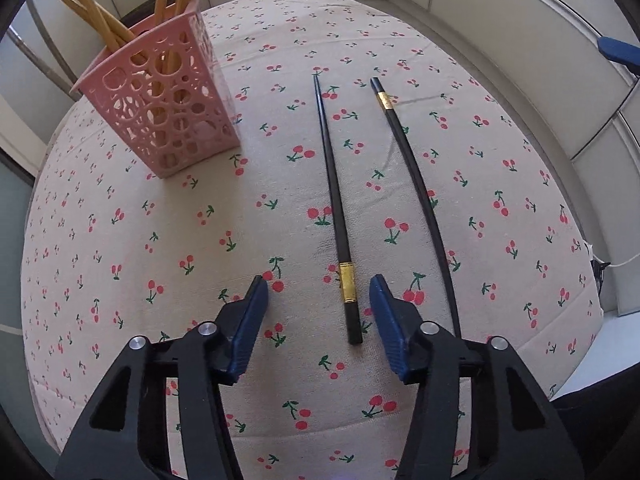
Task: Organize utensils
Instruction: 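Withdraw both tools from the basket toward the two black chopsticks, then close the left tool on a black chopstick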
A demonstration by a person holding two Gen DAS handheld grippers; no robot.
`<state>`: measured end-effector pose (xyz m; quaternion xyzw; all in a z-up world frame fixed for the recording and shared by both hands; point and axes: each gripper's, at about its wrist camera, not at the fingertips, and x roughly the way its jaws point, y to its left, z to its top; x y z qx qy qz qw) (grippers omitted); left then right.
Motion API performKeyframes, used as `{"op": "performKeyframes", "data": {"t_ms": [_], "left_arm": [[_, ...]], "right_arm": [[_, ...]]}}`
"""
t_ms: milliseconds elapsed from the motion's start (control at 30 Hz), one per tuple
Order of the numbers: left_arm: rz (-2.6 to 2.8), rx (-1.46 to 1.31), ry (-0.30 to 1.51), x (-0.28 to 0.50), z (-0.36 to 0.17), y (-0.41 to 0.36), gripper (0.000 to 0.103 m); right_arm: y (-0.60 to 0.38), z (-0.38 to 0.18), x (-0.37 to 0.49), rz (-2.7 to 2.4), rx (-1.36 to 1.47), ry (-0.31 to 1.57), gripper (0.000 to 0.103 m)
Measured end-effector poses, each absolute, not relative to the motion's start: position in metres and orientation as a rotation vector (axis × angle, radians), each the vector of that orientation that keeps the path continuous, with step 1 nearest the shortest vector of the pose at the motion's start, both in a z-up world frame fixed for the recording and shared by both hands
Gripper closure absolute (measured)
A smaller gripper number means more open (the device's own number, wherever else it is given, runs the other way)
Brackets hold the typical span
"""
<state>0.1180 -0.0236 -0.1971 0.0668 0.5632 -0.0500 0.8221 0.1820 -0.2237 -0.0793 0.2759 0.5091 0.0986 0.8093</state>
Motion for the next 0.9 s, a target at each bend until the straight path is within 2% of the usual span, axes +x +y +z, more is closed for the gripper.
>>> {"op": "performKeyframes", "data": {"t_ms": [67, 133, 167, 233, 267, 533, 900], "left_arm": [[-0.121, 0.137, 1.200, 0.115, -0.198, -0.028, 0.066], [-0.147, 0.135, 1.202, 0.114, -0.198, -0.031, 0.078], [-0.155, 0.137, 1.204, 0.112, -0.197, -0.032, 0.080], [-0.172, 0.135, 1.204, 0.112, -0.196, -0.033, 0.093], [-0.177, 0.132, 1.204, 0.110, -0.197, -0.034, 0.095], [-0.234, 0.134, 1.088, 0.088, -0.156, -0.033, 0.097], [-0.277, 0.039, 0.740, 0.058, -0.054, -0.001, 0.097]], "right_arm": [[-0.223, -0.082, 0.184, 0.207, 0.584, 1.099, 0.008], [-0.222, -0.086, 0.185, 0.202, 0.578, 1.110, 0.008], [-0.222, -0.088, 0.186, 0.199, 0.578, 1.115, 0.008], [-0.223, -0.094, 0.188, 0.188, 0.581, 1.126, 0.008], [-0.223, -0.097, 0.189, 0.177, 0.585, 1.133, 0.008], [-0.223, -0.125, 0.202, 0.086, 0.558, 1.175, 0.008], [-0.177, -0.169, 0.237, 0.058, 0.396, 1.250, 0.008]]}}
